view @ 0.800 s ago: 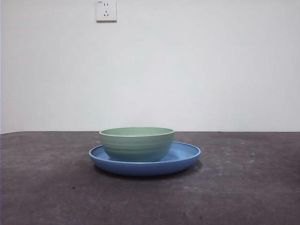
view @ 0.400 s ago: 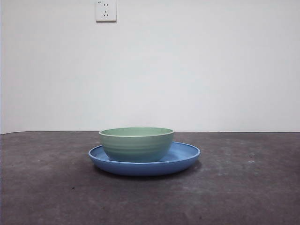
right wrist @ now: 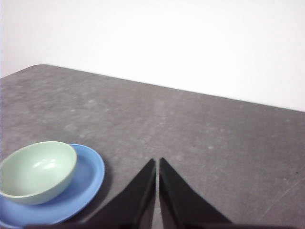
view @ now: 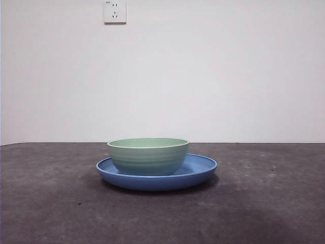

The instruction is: Place the green bowl on the blue plate

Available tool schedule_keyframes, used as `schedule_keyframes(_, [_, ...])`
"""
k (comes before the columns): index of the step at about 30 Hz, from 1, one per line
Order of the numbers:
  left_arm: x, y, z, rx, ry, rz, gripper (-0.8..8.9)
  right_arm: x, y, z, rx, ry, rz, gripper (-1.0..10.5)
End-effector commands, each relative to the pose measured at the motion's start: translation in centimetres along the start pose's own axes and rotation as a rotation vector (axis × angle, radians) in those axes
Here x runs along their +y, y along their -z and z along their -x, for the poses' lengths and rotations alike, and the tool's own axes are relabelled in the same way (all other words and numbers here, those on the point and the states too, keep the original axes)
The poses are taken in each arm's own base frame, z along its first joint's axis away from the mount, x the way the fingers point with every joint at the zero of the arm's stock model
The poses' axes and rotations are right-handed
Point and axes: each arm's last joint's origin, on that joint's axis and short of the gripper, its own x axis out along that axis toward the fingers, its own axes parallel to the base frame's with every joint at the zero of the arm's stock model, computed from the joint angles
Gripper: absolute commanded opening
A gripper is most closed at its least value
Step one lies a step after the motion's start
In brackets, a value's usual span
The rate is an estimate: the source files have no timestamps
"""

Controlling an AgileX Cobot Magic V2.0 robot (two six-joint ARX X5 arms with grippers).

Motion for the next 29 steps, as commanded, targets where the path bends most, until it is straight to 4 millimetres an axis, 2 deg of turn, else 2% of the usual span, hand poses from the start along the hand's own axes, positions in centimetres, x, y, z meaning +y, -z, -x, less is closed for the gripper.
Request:
schedule_keyframes(1, [0.0, 0.7, -0.2, 0.028, 0.0, 0.01, 0.15, 0.0, 2.1, 0.0, -0.066, 0.03, 0.034, 0.1])
schedule_keyframes(7, [0.0, 0.7, -0.2, 0.028, 0.0, 0.01, 0.15, 0.0, 6.4, -0.4, -0.179, 0.052, 0.05, 0.1])
schedule_keyframes(13, [0.0, 0.7, -0.2, 0.028, 0.0, 0.01, 0.15, -0.4, 9.4, -1.0, -0.183, 0.126, 0.006, 0.1])
schedule_keyframes(24, [0.0, 0.7, -0.2, 0.028, 0.0, 0.01, 0.15, -0.6, 12.7, -2.1, -0.097, 0.156, -0.062, 0.1])
schedule_keyframes(29, [0.0, 0.7, -0.2, 0.028, 0.0, 0.01, 0.15, -0.6, 13.3, -2.2, -0.036, 0.158, -0.083, 0.1])
